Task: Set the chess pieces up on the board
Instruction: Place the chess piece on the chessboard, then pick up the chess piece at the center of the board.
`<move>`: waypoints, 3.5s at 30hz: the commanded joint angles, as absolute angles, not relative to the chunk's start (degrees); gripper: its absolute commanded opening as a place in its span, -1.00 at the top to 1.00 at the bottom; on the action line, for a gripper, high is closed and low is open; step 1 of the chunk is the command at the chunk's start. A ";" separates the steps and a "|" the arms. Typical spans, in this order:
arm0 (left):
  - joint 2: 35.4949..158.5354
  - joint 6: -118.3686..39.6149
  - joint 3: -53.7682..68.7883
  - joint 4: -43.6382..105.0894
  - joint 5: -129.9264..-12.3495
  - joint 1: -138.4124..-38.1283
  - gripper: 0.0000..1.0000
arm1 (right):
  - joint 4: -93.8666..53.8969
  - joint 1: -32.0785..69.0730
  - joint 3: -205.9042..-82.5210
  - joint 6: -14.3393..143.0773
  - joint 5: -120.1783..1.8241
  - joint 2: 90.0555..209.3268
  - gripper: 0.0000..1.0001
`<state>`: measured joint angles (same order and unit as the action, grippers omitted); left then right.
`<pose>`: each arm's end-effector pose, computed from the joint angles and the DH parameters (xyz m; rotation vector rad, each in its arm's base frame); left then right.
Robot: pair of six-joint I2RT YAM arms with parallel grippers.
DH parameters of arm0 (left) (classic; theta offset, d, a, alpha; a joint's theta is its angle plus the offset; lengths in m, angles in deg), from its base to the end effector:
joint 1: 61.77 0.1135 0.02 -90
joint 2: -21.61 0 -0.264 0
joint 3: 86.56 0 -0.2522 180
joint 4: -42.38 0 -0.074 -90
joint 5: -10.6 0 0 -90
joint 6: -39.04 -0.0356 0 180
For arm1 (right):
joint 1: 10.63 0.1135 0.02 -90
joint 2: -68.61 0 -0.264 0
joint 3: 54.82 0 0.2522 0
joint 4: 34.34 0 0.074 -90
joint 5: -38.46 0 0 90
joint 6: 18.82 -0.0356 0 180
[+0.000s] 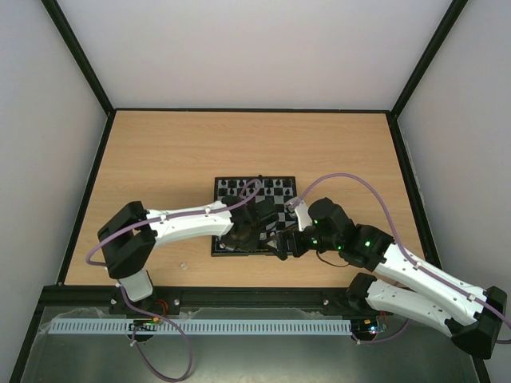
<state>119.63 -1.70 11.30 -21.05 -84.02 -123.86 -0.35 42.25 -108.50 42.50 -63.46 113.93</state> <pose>0.1522 -0.2812 0.1983 0.3202 2.9484 -0.1617 0.1040 0.1496 0.2908 -0.5989 2.1083 1.0719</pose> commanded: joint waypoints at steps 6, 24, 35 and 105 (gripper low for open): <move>122.09 -3.28 10.27 -20.64 -85.10 -123.44 0.75 | 0.27 42.21 -108.66 42.66 -64.03 113.24 -0.97; 122.64 -3.68 11.74 -19.83 -86.39 -121.91 0.65 | 0.03 42.17 -108.37 42.70 -64.22 113.52 -0.97; 121.48 -3.06 11.65 -20.51 -86.96 -121.75 0.47 | -0.15 42.19 -108.31 42.76 -64.41 113.74 -0.97; 87.57 12.26 47.54 -21.56 -85.35 -115.03 0.95 | -0.91 42.15 -107.78 43.23 -67.20 113.94 -0.97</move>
<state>86.86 12.83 46.99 -21.83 -86.34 -115.42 -0.40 42.25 -108.46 42.71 -66.89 114.08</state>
